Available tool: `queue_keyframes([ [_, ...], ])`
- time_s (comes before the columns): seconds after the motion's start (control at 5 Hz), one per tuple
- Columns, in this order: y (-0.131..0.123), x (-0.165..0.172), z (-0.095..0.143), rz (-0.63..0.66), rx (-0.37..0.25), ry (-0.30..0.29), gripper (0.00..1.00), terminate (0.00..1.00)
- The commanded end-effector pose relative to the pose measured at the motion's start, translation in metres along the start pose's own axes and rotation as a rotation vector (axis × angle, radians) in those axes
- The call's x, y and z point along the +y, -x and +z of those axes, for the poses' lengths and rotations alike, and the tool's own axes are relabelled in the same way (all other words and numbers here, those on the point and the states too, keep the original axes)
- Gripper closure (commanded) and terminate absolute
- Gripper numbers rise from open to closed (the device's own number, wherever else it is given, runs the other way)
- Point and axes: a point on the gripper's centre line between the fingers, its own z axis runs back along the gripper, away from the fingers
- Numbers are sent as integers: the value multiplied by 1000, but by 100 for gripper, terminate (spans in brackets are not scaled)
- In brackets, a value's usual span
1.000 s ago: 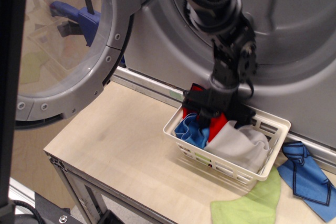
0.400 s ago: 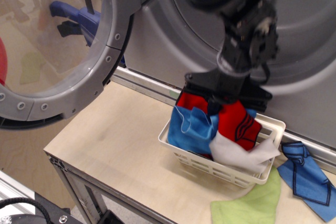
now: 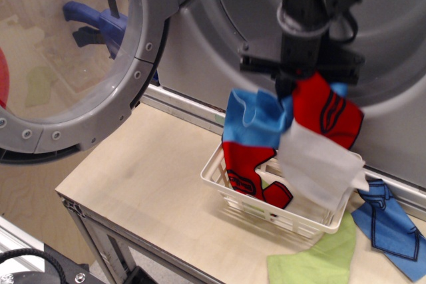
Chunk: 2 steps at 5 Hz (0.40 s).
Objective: Put clothes in laundry machine
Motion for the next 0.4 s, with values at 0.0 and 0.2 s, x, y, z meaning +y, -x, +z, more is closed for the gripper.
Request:
queue_keyframes([
  [0.0,-65,-10,20,42,-153,94,100,0],
  [0.2,-89,-17,16,37,-224,94,100,0],
])
